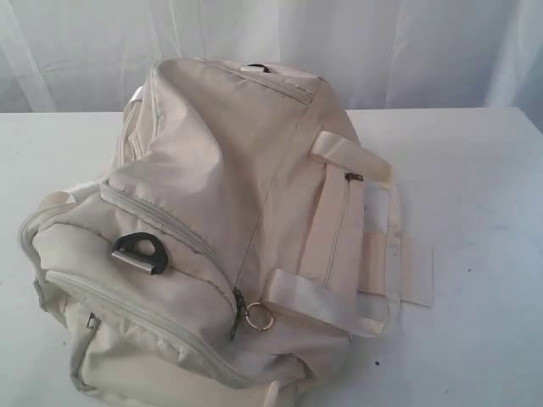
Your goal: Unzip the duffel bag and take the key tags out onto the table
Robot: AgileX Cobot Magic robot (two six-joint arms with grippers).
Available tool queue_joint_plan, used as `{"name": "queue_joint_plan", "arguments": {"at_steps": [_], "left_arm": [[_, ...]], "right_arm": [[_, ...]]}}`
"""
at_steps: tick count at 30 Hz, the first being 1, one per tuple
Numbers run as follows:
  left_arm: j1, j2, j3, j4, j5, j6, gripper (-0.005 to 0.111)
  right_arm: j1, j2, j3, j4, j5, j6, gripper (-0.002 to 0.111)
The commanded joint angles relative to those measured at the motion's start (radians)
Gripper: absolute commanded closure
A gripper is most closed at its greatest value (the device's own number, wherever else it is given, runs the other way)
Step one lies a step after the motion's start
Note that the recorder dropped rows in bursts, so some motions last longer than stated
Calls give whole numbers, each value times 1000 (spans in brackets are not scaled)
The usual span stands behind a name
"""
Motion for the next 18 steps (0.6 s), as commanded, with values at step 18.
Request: {"name": "queue_joint_plan", "arguments": {"at_steps": [18], "left_arm": [[-6, -5, 3, -7, -239, -4, 107]], "right_arm": [[-8, -6, -2, 0, -8, 3, 108]]}}
